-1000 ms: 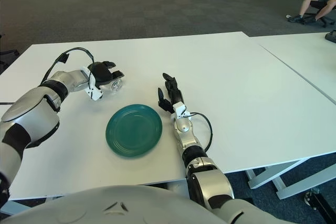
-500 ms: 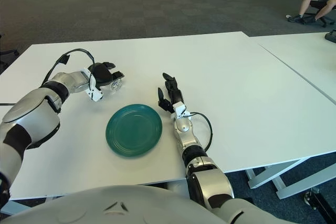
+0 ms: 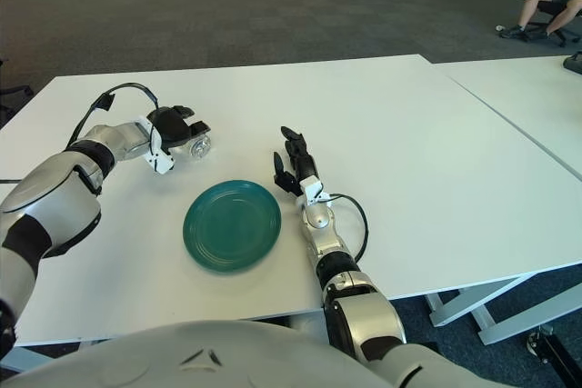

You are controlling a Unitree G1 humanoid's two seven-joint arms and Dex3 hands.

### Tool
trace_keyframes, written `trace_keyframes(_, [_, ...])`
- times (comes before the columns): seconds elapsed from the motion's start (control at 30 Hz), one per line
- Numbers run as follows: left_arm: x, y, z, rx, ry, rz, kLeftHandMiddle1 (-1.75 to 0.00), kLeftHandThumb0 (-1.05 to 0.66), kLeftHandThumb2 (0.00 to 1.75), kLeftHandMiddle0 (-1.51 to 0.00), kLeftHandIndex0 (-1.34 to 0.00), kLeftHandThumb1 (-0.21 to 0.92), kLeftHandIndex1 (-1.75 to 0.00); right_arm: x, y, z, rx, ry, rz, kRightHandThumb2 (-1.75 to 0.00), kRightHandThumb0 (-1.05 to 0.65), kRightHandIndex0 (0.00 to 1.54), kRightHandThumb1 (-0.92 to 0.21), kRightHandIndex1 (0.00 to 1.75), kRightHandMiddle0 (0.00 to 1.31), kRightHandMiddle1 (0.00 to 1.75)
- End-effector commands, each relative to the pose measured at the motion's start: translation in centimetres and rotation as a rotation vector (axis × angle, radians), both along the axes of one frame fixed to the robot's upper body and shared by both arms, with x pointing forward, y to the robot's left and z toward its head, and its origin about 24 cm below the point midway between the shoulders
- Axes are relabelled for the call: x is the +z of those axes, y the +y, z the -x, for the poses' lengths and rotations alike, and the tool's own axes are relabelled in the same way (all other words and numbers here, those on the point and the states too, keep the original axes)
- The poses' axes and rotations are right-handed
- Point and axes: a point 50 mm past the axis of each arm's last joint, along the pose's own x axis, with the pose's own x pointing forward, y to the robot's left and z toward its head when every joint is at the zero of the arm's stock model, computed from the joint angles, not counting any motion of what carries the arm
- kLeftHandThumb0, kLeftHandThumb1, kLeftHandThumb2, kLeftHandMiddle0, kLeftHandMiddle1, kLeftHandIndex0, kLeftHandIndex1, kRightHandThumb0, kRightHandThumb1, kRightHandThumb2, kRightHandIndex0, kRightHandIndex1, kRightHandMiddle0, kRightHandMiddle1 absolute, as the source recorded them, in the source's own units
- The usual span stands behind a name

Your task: Put the bottle into the plate.

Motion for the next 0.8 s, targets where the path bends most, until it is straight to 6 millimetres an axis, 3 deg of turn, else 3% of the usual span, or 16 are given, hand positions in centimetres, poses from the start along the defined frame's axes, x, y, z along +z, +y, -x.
trace_keyframes(0.0, [0.0,1.4,0.1,0.064,-0.016,0.010,-0.04,-0.86,0.03,-0.40,0.00,0.87,-0.64,-2.5,-1.3,1.9,-0.036,0.126,0.020,-0.78,-0.73,0.20,-0.92,0.02,0.00,0.48])
trace_keyframes(0.1, [-0.2,2.2,0.3,0.097,-0.022,0.009,-0.04,-0.83,0.03,-0.42,0.00,0.86,-0.66,-2.5,-1.3,1.9,-0.035,0.129,0.017,-0.78,-0.72,0.21,-0.92,0.02,0.00,0.48])
trace_keyframes(0.77, [0.6,2.9,0.1,0.072,-0.134,-0.030,-0.07,-0.54,0.07,-0.51,0.00,0.87,-0.91,-2.4,-1.5,2.0,-0.052,0.118,0.017,-0.76,-0.71,0.23,-0.92,0.02,0.00,0.49])
